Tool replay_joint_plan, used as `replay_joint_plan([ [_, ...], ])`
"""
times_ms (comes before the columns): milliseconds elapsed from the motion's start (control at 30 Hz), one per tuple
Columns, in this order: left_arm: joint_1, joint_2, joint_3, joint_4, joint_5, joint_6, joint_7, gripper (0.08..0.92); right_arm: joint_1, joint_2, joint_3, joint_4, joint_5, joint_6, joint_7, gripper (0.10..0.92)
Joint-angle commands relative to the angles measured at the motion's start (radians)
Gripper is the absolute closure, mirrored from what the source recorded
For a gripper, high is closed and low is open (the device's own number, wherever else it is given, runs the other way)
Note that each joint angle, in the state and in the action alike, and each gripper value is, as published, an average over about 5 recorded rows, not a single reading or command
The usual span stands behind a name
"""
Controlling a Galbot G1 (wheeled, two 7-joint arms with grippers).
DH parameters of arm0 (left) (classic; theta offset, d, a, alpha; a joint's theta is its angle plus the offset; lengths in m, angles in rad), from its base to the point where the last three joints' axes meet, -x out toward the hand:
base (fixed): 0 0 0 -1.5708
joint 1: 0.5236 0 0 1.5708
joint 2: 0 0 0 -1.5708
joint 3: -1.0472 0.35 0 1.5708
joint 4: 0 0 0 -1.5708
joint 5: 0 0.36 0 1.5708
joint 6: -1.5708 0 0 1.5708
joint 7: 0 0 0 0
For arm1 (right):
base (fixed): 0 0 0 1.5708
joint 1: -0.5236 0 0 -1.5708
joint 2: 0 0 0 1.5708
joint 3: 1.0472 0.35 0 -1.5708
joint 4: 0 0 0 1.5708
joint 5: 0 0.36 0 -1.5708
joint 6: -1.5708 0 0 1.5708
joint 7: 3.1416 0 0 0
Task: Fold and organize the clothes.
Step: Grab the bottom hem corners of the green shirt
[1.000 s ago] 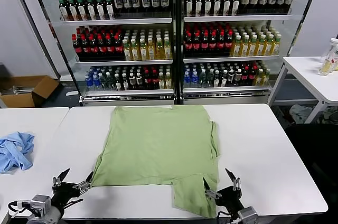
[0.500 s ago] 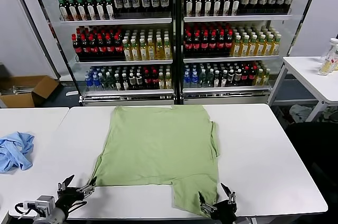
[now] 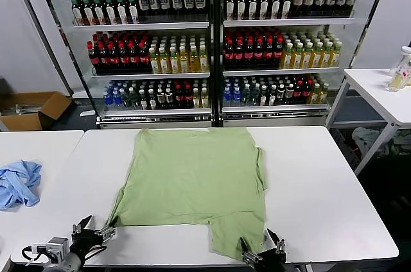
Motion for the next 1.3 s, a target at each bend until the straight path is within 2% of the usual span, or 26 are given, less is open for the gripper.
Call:
replay_joint_plan([
  [33,0.000,-0.007,0.017,0.011,0.011,0.003,0.016,0.301,0.001,0.001,-0.009,-0.010,0.028,-0.012,0.021,0.422],
  [333,-0.001,-0.016,0.038,0.014,0.031,-0.005,0.025,0.561,0.018,0.000,-0.005,-0.029,0.070,-0.008,0.004,0.682],
  [633,0.004,-0.018,0.055,-0.004,0.020,-0.054,0.045,0.821,0.026,-0.031,0.048,-0.008,0.157,-0.010,-0.056,0.903],
  [800,0.038,-0.007,0.046,-0.077,0.008,-0.061,0.045,0.914,0.018,-0.081,0.146,0.070,0.280,-0.045,-0.111,0.917],
  [933,0.097,0.005,0.025,-0.151,-0.004,-0.057,0.027,0.917,-0.049,-0.125,0.280,0.157,0.326,-0.104,-0.148,0.917],
  [1300,0.341,0.039,-0.044,-0.345,-0.057,-0.023,-0.041,0.917,-0.288,-0.120,0.509,0.319,0.294,-0.218,-0.175,0.917],
])
